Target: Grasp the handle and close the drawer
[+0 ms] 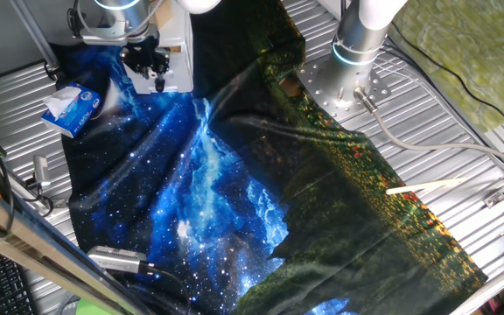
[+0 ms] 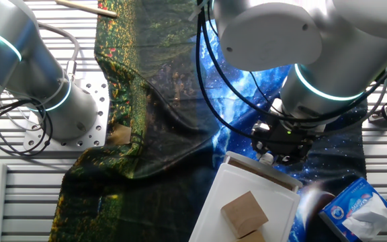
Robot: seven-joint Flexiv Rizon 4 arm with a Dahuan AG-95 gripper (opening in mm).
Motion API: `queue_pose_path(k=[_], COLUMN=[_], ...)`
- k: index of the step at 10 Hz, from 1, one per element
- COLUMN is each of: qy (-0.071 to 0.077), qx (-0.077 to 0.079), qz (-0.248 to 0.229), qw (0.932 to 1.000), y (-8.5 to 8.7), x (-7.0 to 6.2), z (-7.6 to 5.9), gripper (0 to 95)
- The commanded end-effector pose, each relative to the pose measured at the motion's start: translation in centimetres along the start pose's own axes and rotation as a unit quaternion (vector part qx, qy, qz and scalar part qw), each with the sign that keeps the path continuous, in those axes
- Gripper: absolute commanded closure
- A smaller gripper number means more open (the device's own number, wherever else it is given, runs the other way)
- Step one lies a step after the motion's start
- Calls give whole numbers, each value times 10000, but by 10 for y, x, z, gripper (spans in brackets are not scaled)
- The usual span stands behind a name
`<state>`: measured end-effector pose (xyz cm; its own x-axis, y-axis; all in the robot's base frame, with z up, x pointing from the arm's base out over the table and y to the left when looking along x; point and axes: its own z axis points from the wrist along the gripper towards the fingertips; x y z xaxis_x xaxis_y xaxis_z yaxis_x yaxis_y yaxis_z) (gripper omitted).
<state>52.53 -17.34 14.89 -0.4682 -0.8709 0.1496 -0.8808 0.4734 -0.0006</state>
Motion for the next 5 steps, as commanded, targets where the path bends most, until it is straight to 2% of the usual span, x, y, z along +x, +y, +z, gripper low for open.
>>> queue_pose_path(k=[1, 5], qy=[14, -10], qx=[13, 33], qz=[-33, -51], qw=[10000, 10000], y=[1, 2], x=[2, 7], z=[0, 1], gripper=[950, 950])
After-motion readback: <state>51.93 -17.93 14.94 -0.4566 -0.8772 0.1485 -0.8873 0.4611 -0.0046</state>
